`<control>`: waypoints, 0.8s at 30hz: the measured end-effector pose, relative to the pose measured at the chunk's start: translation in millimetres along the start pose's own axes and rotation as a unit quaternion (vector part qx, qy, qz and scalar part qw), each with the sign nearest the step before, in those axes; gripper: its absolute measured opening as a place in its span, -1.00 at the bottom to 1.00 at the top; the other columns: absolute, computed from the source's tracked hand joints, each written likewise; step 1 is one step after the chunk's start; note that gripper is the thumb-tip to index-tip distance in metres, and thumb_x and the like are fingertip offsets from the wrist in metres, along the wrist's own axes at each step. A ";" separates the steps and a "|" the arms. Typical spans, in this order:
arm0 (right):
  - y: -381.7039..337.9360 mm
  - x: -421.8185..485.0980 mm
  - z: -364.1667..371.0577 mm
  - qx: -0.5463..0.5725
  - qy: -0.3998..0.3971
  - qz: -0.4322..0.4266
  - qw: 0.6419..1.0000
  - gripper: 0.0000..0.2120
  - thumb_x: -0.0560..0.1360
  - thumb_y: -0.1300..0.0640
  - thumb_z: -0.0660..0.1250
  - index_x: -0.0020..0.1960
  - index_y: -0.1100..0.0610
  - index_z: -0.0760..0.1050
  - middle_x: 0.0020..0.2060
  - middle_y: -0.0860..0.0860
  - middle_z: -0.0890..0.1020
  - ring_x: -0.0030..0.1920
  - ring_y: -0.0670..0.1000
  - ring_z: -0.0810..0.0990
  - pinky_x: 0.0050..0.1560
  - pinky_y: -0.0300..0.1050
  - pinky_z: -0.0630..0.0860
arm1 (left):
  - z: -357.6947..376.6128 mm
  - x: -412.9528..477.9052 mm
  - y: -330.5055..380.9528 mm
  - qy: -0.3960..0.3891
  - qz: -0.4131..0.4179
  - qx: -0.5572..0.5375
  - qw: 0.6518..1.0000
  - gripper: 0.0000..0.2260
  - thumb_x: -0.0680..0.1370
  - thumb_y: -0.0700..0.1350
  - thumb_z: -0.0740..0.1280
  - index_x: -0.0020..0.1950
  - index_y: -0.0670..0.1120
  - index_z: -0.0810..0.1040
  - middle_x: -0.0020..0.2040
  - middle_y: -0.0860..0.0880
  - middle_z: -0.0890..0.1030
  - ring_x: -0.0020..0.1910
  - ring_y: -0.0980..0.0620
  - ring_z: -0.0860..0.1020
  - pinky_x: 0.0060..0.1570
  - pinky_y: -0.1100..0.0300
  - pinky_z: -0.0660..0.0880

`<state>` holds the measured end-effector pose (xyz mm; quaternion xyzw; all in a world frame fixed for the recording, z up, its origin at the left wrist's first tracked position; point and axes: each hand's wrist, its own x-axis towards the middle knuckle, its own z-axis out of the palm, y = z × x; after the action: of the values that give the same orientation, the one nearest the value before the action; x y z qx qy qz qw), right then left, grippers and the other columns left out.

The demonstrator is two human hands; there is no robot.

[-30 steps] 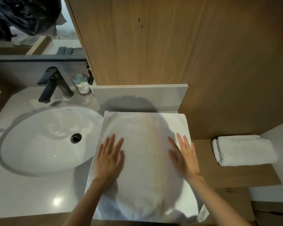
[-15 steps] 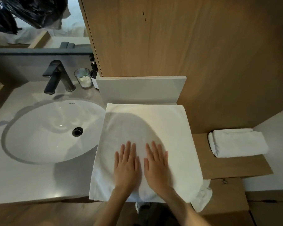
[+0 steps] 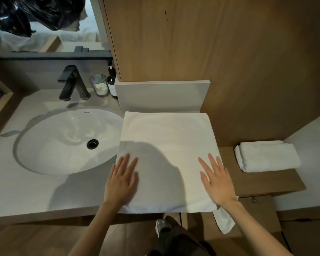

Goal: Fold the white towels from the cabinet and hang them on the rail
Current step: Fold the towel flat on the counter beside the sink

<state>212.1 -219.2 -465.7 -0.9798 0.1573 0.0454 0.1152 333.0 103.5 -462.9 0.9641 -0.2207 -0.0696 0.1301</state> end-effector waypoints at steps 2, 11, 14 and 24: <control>0.9 -4.1 -1.2 0.038 -0.015 0.012 0.999 -0.54 0.63 -0.25 -0.21 0.49 -0.37 -0.25 0.54 -0.21 -0.27 0.52 -0.06 -0.38 0.54 0.11 -0.08 | -4.8 -1.2 -1.2 -0.010 -0.002 0.014 1.000 -0.46 0.60 0.22 -0.29 0.56 0.13 -0.06 0.57 0.03 -0.16 0.55 0.05 -0.20 0.50 0.04 -0.18; -2.3 -74.0 9.7 0.305 0.058 0.102 0.945 -0.47 0.56 -0.15 0.23 0.48 -0.28 0.15 0.54 -0.19 -0.02 0.46 0.12 0.25 0.39 0.14 0.34 | 1.2 -47.1 20.0 -0.030 0.138 0.048 0.989 -0.47 0.62 0.30 -0.10 0.56 0.18 -0.01 0.59 0.01 -0.05 0.56 -0.08 -0.09 0.47 -0.04 -0.21; -2.5 -89.7 14.5 0.366 0.064 0.152 0.916 -0.40 0.52 -0.05 0.36 0.47 -0.24 0.17 0.48 -0.10 0.16 0.34 0.07 0.40 0.33 0.08 0.42 | 9.2 -61.0 12.8 -0.044 0.172 0.081 0.981 -0.33 0.52 0.43 0.01 0.56 0.16 0.05 0.59 -0.06 0.01 0.54 -0.23 -0.05 0.44 -0.17 -0.11; 5.1 -104.8 -18.1 0.479 0.093 0.136 0.862 -0.79 0.55 0.14 0.35 0.14 -0.08 0.56 0.10 -0.26 0.59 0.02 -0.13 0.56 0.07 0.20 0.59 | 12.5 -54.3 3.5 -0.035 0.179 0.097 0.978 -0.09 0.27 -0.07 0.57 0.53 0.11 0.21 0.52 -0.18 0.21 0.44 -0.40 0.21 0.35 -0.33 0.21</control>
<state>112.3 -197.1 -436.1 -0.7724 0.3015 -0.1111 0.5478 280.7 121.8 -469.7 0.9142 -0.3994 -0.0574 0.0381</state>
